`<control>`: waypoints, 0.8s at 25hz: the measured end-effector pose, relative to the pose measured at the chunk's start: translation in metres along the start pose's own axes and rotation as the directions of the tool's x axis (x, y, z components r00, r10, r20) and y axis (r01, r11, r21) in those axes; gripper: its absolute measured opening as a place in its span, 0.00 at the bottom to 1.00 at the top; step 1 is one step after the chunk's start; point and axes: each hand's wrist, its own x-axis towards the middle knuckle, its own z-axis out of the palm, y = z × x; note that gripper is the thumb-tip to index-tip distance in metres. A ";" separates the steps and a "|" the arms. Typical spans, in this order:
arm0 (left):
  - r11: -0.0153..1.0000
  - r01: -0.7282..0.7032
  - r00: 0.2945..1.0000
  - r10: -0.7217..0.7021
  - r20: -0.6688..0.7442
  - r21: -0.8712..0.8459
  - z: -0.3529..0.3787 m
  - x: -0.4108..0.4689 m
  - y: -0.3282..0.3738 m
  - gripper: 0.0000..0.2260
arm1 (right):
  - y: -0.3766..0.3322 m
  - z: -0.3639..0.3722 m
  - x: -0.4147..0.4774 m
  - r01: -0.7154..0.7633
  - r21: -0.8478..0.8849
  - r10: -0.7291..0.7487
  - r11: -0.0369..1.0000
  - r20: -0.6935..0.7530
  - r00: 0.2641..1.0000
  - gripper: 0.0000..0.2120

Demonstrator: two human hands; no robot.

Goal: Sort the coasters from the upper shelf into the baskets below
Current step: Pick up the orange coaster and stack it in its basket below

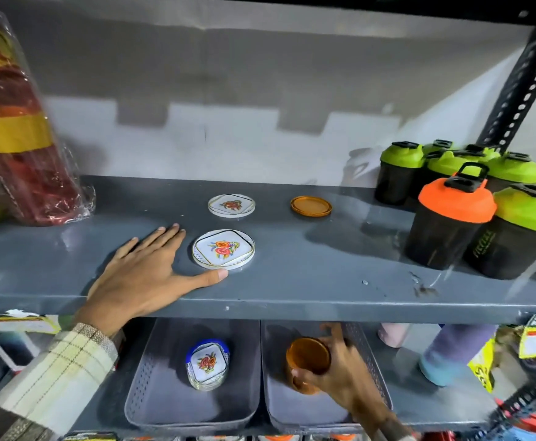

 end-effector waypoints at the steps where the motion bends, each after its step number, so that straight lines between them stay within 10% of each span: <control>1: 1.000 -0.002 1.000 0.002 -0.009 -0.004 0.000 0.001 0.000 0.62 | 0.007 0.008 0.012 -0.030 -0.015 0.030 0.999 0.016 0.999 0.47; 20: 1.000 -0.010 1.000 0.010 -0.018 0.008 0.000 0.006 -0.002 0.62 | 0.059 0.066 0.054 -0.086 -0.224 0.112 0.971 0.109 0.988 0.51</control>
